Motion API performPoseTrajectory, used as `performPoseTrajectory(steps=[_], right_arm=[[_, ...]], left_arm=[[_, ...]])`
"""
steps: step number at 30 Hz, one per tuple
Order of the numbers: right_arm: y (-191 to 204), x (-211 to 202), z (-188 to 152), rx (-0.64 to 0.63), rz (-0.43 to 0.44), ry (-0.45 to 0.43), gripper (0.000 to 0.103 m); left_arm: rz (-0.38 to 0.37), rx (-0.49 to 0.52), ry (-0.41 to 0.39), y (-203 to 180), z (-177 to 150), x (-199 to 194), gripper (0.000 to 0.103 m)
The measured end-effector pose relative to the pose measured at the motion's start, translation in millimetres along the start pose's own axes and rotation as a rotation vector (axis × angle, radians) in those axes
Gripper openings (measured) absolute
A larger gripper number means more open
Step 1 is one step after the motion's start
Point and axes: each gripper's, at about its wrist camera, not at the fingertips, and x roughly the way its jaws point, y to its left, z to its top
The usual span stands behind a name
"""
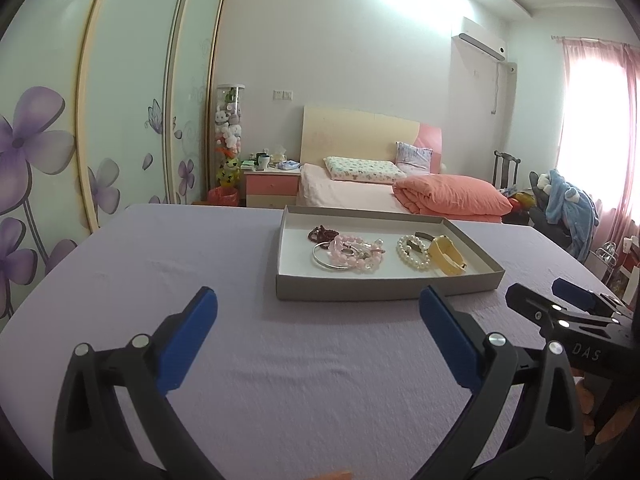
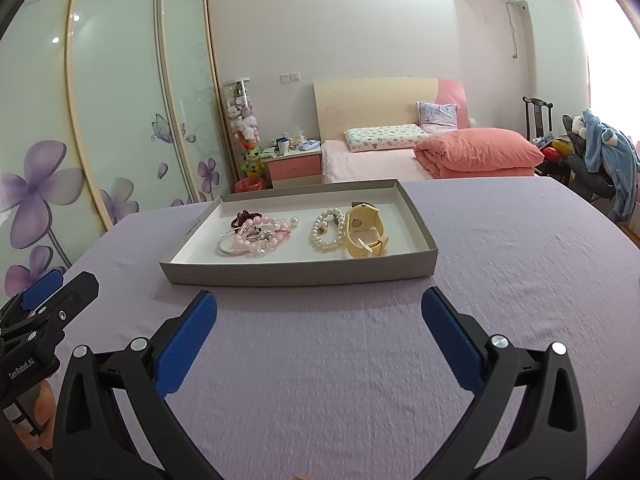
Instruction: Organize jewelry
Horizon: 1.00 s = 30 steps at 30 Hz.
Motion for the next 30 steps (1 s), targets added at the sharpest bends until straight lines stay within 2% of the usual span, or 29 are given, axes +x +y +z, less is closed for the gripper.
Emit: performPoseTrajectory(steps=[30], right_arm=[[5.2, -7.1, 6.9, -0.016, 0.003, -0.032, 0.101]], left_arm=[[-0.011, 0.001, 0.008, -3.7, -0.5, 2.3, 0.099]])
